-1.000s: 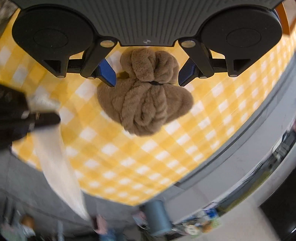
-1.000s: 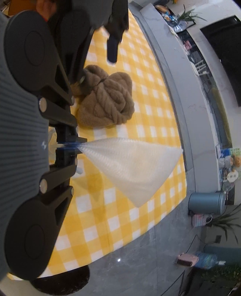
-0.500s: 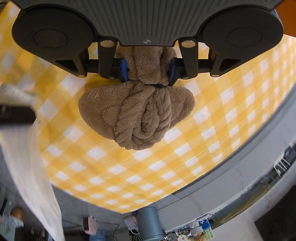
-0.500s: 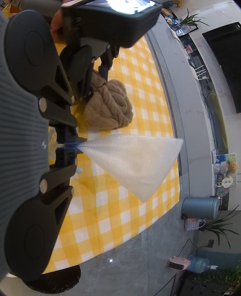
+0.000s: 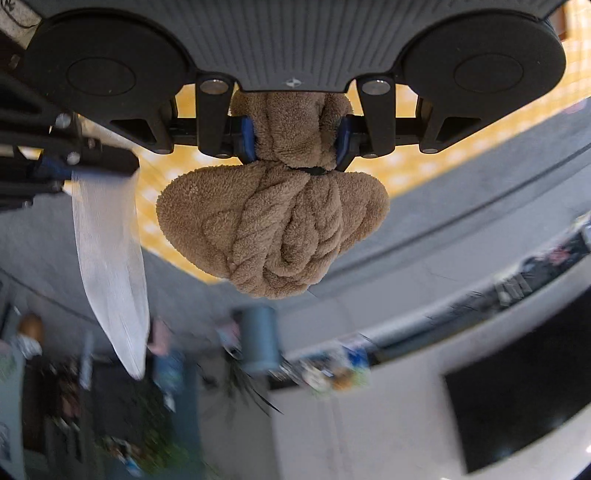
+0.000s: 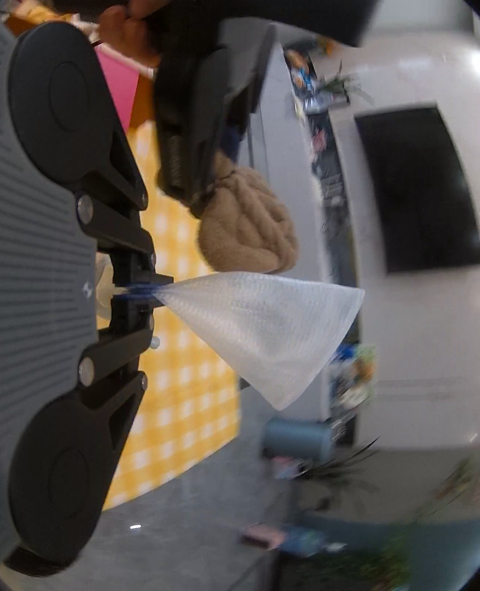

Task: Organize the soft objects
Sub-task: 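Carry the mesh bag and brown towel over the box with both tools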

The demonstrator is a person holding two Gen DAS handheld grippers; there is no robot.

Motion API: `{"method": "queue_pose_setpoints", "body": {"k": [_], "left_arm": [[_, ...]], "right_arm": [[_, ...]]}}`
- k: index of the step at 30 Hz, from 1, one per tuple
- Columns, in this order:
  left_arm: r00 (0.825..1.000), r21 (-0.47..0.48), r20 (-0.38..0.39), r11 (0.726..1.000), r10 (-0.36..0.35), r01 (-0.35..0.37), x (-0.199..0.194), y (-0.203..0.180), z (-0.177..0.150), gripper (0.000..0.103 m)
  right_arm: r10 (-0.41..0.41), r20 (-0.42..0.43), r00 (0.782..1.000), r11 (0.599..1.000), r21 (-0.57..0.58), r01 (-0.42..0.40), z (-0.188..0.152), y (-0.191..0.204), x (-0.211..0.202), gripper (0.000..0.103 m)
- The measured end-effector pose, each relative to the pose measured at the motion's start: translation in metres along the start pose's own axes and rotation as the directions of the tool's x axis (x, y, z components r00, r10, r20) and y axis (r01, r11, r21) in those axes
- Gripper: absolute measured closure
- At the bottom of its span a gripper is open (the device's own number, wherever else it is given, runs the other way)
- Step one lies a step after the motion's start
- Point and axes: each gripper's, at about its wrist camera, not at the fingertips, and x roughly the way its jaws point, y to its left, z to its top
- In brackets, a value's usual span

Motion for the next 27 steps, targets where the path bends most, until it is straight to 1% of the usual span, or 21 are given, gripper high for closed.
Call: {"method": "queue_pose_setpoints", "body": {"k": [2,4,5,7,9,11,13,15,18,19,20,22,23,25,27], "left_arm": [[0.999,-0.025,0.027,0.999,0.042,-0.041,-0.031,0.029,-0.009,0.056],[0.995,-0.059,0.037,0.994,0.089,-0.087,-0.058,0.059,-0.021,0.056],[0.993,-0.081,0.041,0.991,0.114,-0.11,-0.07,0.074,-0.029,0.056],[0.985,-0.125,0.046,0.979,0.166,-0.159,-0.095,0.101,-0.049,0.056],[0.978,-0.144,0.032,0.969,0.207,-0.2,-0.116,0.12,-0.07,0.056],[0.971,-0.176,0.02,0.957,0.236,-0.229,-0.133,0.135,-0.094,0.056],[0.971,-0.222,0.0,0.947,0.238,-0.232,-0.144,0.146,-0.116,0.056],[0.976,-0.267,-0.015,0.939,0.219,-0.215,-0.151,0.152,-0.138,0.056],[0.982,-0.291,-0.046,0.938,0.182,-0.187,-0.149,0.157,-0.164,0.056],[0.984,-0.3,-0.054,0.937,0.169,-0.178,-0.147,0.156,-0.172,0.056],[0.986,-0.311,-0.063,0.935,0.157,-0.169,-0.149,0.163,-0.182,0.056],[0.987,-0.341,-0.081,0.927,0.14,-0.16,-0.148,0.169,-0.196,0.056],[0.987,-0.353,-0.087,0.923,0.132,-0.155,-0.158,0.178,-0.205,0.056],[0.988,-0.362,-0.107,0.921,0.111,-0.143,-0.153,0.182,-0.215,0.056],[0.985,-0.373,-0.137,0.916,0.103,-0.147,-0.151,0.187,-0.222,0.056]], "right_arm": [[0.051,0.022,0.998,0.998,-0.036,-0.051,0.008,0.03,-0.011,0.103],[0.11,0.034,0.993,0.992,-0.065,-0.108,0.016,0.061,-0.02,0.103],[0.163,0.022,0.986,0.984,-0.071,-0.161,0.02,0.074,-0.023,0.103],[0.265,0.003,0.964,0.961,-0.085,-0.264,0.021,0.103,-0.028,0.103],[0.327,-0.035,0.945,0.937,-0.119,-0.328,0.018,0.133,-0.03,0.103],[0.364,-0.079,0.928,0.917,-0.145,-0.372,0.012,0.16,-0.027,0.103],[0.399,-0.128,0.908,0.895,-0.16,-0.416,0.004,0.184,-0.023,0.103],[0.425,-0.181,0.887,0.875,-0.169,-0.454,-0.005,0.205,-0.018,0.103],[0.432,-0.256,0.865,0.853,-0.195,-0.484,-0.02,0.231,-0.009,0.103],[0.426,-0.278,0.861,0.85,-0.204,-0.486,-0.026,0.238,-0.005,0.103],[0.415,-0.297,0.86,0.85,-0.212,-0.483,-0.031,0.244,-0.001,0.103],[0.393,-0.331,0.858,0.85,-0.225,-0.477,-0.042,0.252,0.007,0.103],[0.386,-0.345,0.855,0.85,-0.228,-0.476,-0.047,0.255,0.01,0.103],[0.382,-0.37,0.847,0.849,-0.222,-0.48,-0.054,0.258,0.017,0.103],[0.377,-0.387,0.841,0.85,-0.216,-0.481,-0.059,0.262,0.023,0.103]]}}
